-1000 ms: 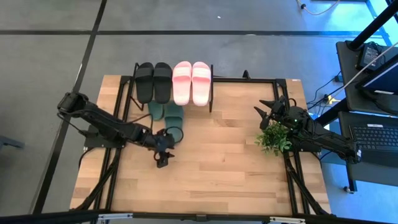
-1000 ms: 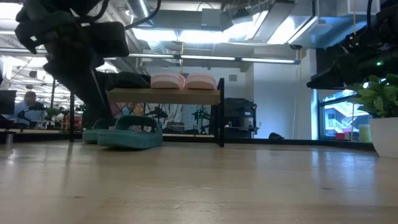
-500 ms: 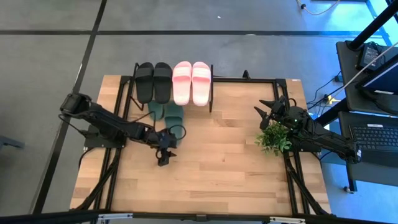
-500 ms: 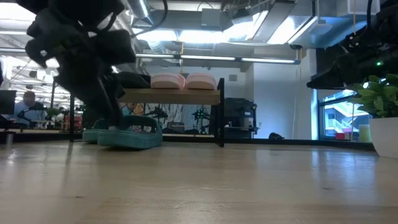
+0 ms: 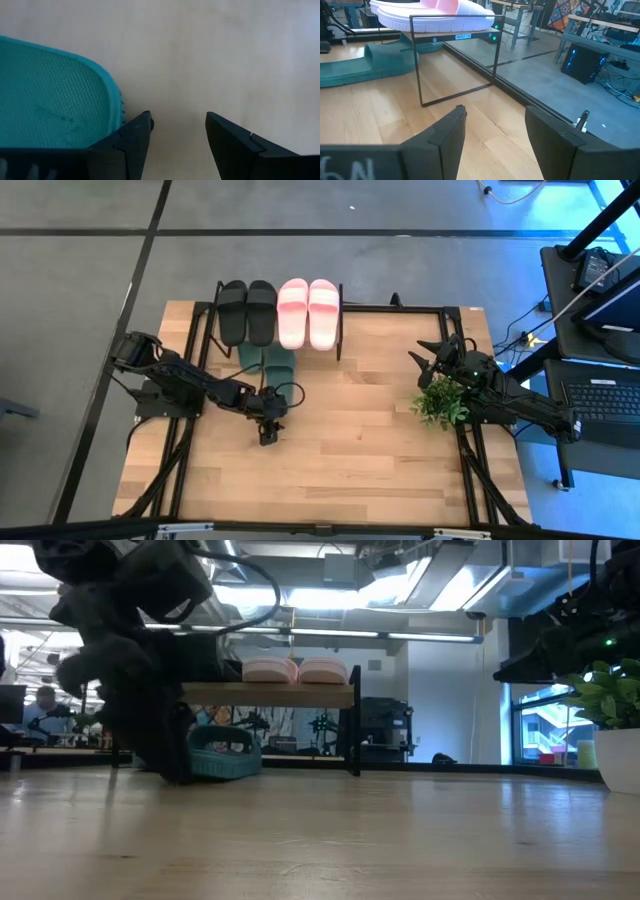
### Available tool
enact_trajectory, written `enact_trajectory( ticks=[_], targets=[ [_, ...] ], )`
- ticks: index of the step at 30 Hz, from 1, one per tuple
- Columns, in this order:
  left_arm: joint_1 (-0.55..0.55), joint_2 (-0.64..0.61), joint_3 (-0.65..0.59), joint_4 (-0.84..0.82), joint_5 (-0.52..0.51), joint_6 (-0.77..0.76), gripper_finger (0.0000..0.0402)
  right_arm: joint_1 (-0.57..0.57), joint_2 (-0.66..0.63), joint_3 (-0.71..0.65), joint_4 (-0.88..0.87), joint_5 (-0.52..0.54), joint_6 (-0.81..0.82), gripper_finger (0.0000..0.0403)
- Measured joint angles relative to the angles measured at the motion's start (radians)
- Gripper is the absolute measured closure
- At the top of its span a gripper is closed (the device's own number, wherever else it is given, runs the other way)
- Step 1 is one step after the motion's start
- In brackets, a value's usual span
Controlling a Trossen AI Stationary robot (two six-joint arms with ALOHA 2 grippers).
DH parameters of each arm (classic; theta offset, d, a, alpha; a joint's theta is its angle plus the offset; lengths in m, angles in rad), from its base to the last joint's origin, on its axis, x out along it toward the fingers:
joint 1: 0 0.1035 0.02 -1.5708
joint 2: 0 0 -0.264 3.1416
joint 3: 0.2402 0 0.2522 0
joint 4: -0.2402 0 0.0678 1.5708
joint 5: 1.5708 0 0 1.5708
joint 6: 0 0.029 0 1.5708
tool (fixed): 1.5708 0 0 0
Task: Pick and place slides into the shelf
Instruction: Put the green slide under the shelf
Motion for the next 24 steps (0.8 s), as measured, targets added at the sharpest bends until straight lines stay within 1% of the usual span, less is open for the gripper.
enact_trajectory(
  ticks=[5,8,11,18,24],
  targets=[
    [0.055,0.002,-0.001,-0.003,-0.078,0.001,0.0216,0.000,0.000,0.000,0.000,0.000,0.000,0.0197],
    [0.093,0.002,-0.001,-0.006,-0.091,0.002,0.0216,0.000,0.000,0.000,0.000,0.000,0.000,0.0197],
    [0.136,0.003,-0.002,-0.012,-0.139,0.007,0.0216,0.000,0.000,0.000,0.000,0.000,0.000,0.0197],
    [0.248,0.004,-0.003,-0.013,-0.157,0.076,0.0216,0.000,0.000,0.000,0.000,0.000,0.006,0.0197],
    [0.349,0.003,-0.003,-0.018,-0.151,0.081,0.0216,0.000,0.000,0.000,0.000,0.000,0.007,0.0197]
  ],
)
